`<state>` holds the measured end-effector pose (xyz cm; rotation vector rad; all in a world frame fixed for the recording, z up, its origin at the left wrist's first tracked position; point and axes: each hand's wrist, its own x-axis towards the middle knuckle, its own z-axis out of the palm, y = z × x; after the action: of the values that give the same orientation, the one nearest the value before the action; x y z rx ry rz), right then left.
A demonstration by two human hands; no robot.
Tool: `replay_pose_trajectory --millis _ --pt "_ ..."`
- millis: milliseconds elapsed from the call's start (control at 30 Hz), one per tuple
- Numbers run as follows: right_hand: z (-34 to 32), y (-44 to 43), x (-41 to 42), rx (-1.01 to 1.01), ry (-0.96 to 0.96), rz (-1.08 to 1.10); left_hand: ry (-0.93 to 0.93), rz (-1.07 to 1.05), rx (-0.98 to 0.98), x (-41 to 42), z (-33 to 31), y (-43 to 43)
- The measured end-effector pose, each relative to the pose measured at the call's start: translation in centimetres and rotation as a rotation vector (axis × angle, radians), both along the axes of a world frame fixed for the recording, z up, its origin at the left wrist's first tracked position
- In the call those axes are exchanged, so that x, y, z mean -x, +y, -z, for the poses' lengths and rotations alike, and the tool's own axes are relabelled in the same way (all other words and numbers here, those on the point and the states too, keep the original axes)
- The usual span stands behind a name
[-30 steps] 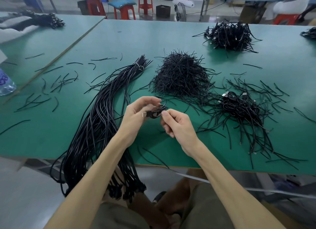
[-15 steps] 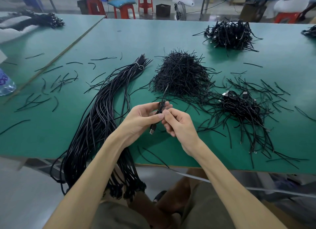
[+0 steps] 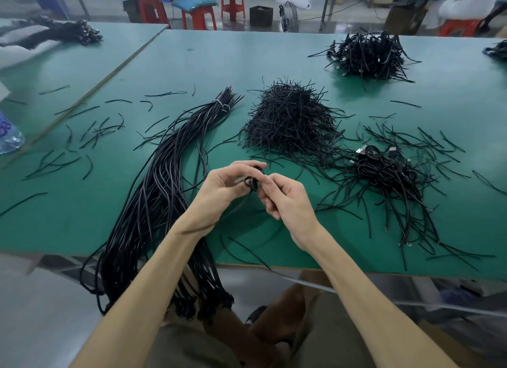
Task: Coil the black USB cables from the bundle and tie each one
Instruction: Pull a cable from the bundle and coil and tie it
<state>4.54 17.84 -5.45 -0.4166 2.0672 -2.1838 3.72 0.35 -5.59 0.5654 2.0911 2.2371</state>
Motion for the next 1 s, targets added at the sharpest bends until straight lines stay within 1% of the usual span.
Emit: replay_pose_trajectory --millis 200,267,367,433,533,600,633,667,733,767,800,833,900,1000 --pt "0.3 -0.2 0.2 0.045 -0.032 0.064 -0.034 -0.155 0.052 0.1 0.3 0.3" --pt "0.4 -0.1 0.2 0.044 -0.034 0.075 -0.072 -0.183 0.048 0.1 0.3 0.4" --pt "0.4 -0.2 0.2 0.036 -0.041 0.087 -0.134 -0.186 -0.028 0.1 0.2 0.5" --pt "0.4 -0.3 0.1 -0.005 -0.033 0.083 -0.164 -0.193 -0.089 0.0 0.2 0.4" --pt "0.2 -0.4 -0.2 -0.082 0.022 0.101 -0.193 -0.257 -0.125 0.3 0.3 0.3" --pt "-0.1 -0.5 -0.7 -0.164 0.150 0.164 -0.216 -0.311 -0.137 0.5 0.4 0.3" --pt "-0.3 -0.6 -1.0 -0.237 0.265 0.187 -0.230 -0.328 -0.144 0.5 0.4 0.3" --pt "-0.5 -0.6 -1.4 -0.335 0.407 0.190 -0.240 -0.332 -0.148 0.5 0.4 0.3" --pt "-0.8 -0.7 -2.0 -0.604 0.701 0.202 -0.227 -0.303 -0.126 0.4 0.4 0.3" --pt "-0.9 -0.7 -2.0 -0.739 0.822 0.243 -0.209 -0.283 -0.103 0.4 0.4 0.4" --pt "-1.2 -0.6 -1.8 -0.843 0.900 0.302 -0.191 -0.269 -0.080 0.3 0.3 0.4" --pt "-1.6 -0.5 -1.6 -0.909 0.940 0.365 -0.176 -0.264 -0.059 0.3 0.3 0.4" --pt "-2.2 0.1 -1.2 -0.964 0.955 0.429 -0.156 -0.266 -0.023 0.3 0.0 0.4" --pt "-2.2 1.3 -0.8 -1.086 0.962 0.418 -0.140 -0.217 0.021 0.1 -0.2 0.5"
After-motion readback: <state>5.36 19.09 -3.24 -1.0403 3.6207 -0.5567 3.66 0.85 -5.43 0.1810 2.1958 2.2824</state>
